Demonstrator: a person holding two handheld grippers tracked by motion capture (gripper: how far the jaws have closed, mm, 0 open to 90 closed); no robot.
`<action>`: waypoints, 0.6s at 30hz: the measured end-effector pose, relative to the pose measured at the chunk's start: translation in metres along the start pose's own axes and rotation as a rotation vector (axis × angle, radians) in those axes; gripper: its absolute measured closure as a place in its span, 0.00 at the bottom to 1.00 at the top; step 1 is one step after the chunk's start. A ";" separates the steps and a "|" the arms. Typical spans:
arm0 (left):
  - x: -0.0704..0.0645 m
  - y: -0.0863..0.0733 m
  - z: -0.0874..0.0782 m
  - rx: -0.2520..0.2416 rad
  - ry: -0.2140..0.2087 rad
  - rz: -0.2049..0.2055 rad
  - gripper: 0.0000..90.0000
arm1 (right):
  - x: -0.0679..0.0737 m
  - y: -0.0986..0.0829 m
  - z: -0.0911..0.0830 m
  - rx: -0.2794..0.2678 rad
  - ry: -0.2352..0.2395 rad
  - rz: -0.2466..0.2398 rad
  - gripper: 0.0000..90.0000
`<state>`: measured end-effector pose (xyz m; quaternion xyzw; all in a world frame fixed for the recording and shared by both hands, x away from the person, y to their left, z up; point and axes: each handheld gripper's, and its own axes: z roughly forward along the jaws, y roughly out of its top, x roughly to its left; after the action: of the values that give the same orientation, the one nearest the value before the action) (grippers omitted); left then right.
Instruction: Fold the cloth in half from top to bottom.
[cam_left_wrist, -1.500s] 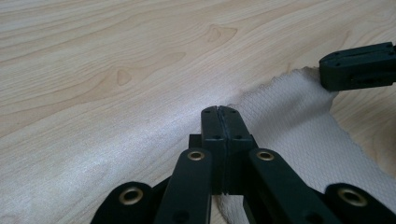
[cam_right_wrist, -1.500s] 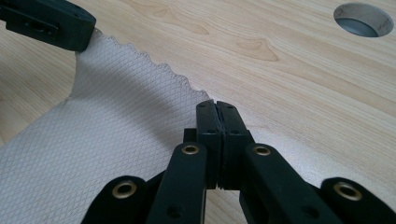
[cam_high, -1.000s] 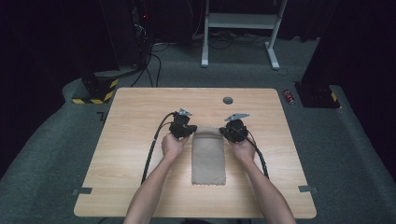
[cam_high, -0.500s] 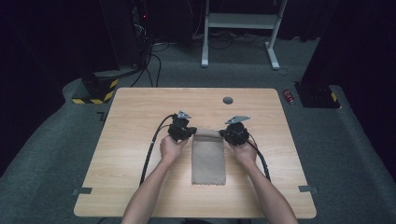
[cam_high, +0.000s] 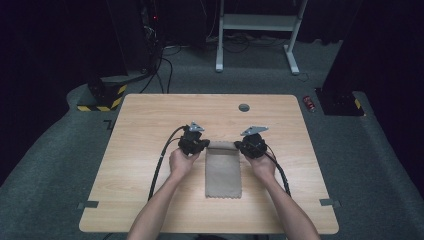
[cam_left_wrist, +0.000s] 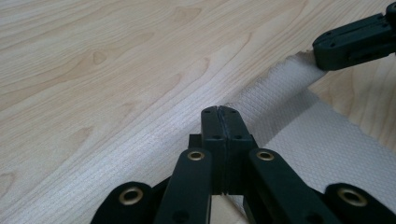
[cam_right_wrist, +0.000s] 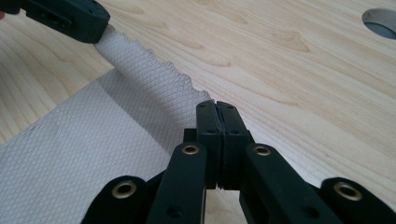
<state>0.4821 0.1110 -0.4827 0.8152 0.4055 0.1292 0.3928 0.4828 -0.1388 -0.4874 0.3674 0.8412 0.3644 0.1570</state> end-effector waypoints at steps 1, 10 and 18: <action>0.000 0.000 -0.001 -0.003 -0.005 -0.003 1.00 | 0.000 -0.001 0.000 0.002 0.002 0.000 0.99; -0.001 -0.007 -0.008 -0.019 -0.042 -0.037 1.00 | 0.003 -0.006 -0.006 -0.006 0.020 -0.008 0.99; -0.006 -0.010 -0.014 -0.022 -0.064 -0.035 1.00 | 0.007 -0.009 -0.010 -0.011 0.028 -0.009 0.99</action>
<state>0.4651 0.1175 -0.4807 0.8073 0.4055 0.1006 0.4169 0.4683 -0.1434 -0.4872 0.3579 0.8429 0.3733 0.1487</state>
